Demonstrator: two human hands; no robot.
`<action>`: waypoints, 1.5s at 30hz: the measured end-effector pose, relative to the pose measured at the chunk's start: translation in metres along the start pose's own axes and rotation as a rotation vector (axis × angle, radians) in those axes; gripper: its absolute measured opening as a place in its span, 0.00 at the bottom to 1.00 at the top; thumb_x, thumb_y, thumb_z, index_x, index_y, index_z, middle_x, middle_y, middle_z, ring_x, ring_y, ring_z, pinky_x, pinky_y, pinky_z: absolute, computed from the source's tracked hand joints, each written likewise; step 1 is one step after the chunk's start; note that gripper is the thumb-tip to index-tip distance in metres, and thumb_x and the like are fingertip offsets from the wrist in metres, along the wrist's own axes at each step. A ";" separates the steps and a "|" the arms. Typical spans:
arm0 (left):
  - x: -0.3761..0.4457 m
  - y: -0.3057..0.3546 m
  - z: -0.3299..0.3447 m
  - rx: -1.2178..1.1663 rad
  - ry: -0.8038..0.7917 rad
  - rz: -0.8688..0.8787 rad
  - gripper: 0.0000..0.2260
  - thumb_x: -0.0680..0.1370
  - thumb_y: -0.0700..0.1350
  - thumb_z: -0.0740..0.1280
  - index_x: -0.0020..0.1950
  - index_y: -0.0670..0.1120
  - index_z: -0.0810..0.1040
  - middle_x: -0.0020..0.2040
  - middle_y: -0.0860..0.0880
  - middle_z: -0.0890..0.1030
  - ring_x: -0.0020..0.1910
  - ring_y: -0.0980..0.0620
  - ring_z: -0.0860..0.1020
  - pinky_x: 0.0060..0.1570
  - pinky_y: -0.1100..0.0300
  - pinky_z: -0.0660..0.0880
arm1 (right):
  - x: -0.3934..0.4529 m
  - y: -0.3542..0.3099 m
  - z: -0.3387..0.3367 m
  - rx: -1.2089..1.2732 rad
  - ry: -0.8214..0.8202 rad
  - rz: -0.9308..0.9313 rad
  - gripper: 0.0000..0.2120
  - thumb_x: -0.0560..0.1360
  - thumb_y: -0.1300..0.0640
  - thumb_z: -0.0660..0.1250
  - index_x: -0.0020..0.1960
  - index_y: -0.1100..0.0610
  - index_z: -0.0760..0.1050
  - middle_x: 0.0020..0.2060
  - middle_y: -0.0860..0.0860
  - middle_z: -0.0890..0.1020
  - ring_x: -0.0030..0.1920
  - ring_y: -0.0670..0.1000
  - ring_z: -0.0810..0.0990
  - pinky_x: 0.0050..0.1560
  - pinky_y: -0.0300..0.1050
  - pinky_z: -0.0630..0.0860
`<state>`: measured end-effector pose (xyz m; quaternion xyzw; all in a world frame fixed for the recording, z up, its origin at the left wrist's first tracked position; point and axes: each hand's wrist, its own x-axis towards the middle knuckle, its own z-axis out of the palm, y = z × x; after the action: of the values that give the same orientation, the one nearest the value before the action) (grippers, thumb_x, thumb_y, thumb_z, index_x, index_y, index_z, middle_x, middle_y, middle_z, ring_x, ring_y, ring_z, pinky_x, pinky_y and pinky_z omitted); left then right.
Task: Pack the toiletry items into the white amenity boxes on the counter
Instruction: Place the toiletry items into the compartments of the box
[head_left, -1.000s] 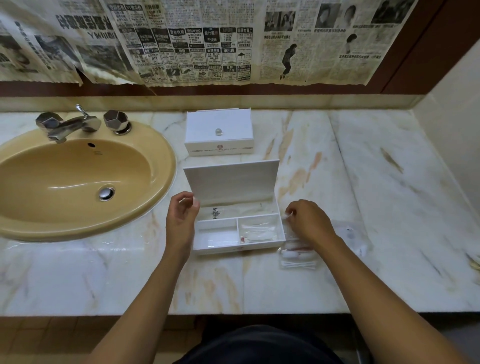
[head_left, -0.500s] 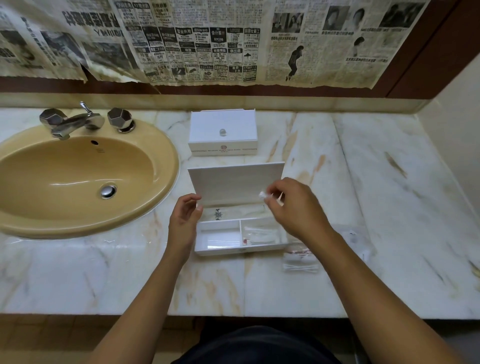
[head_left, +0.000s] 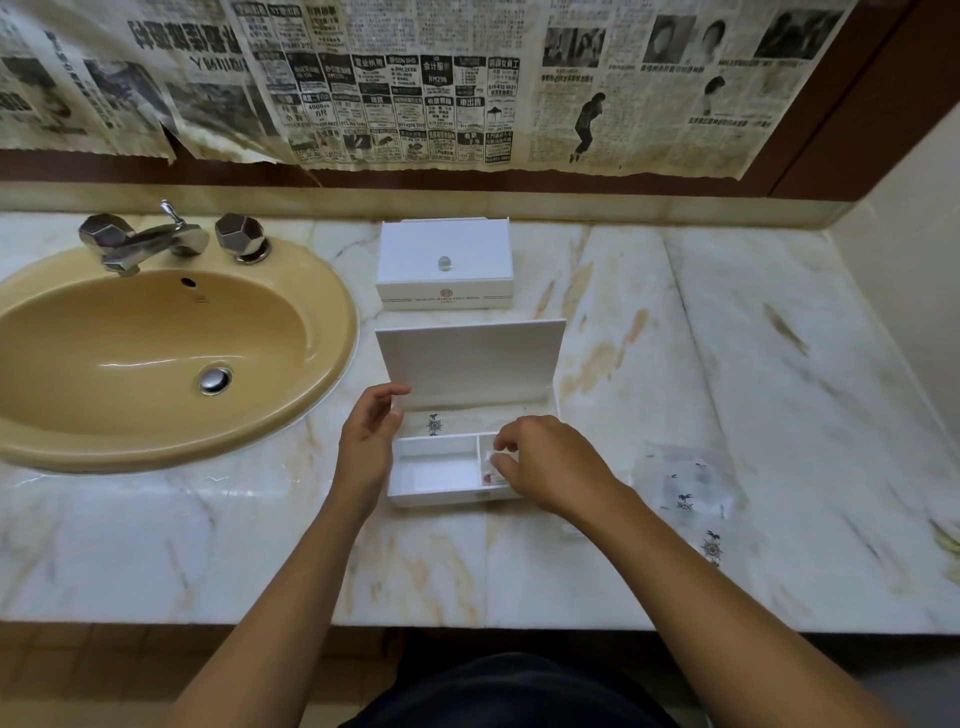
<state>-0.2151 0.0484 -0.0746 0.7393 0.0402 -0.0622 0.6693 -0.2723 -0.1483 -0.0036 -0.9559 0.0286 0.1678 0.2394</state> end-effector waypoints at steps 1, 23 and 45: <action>0.001 0.001 0.000 0.006 -0.003 -0.002 0.14 0.82 0.36 0.61 0.54 0.55 0.78 0.59 0.55 0.79 0.67 0.54 0.72 0.60 0.67 0.68 | -0.001 -0.001 0.001 0.003 -0.005 0.000 0.12 0.77 0.51 0.63 0.53 0.54 0.80 0.51 0.52 0.82 0.51 0.54 0.79 0.48 0.44 0.73; -0.004 0.008 0.006 -0.038 0.011 -0.060 0.21 0.76 0.29 0.58 0.57 0.52 0.78 0.60 0.56 0.79 0.59 0.68 0.74 0.52 0.72 0.69 | -0.015 -0.011 0.008 -0.100 -0.015 -0.024 0.26 0.78 0.38 0.57 0.56 0.59 0.78 0.56 0.54 0.78 0.60 0.54 0.73 0.56 0.49 0.73; -0.004 0.005 0.007 -0.026 0.040 -0.065 0.21 0.76 0.30 0.59 0.56 0.54 0.79 0.62 0.54 0.78 0.64 0.59 0.72 0.56 0.69 0.68 | 0.001 0.038 -0.033 0.057 0.225 0.148 0.14 0.76 0.64 0.61 0.55 0.53 0.80 0.54 0.51 0.81 0.51 0.52 0.78 0.52 0.46 0.76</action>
<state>-0.2184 0.0408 -0.0694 0.7299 0.0786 -0.0685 0.6756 -0.2659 -0.1978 0.0064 -0.9567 0.1304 0.0758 0.2488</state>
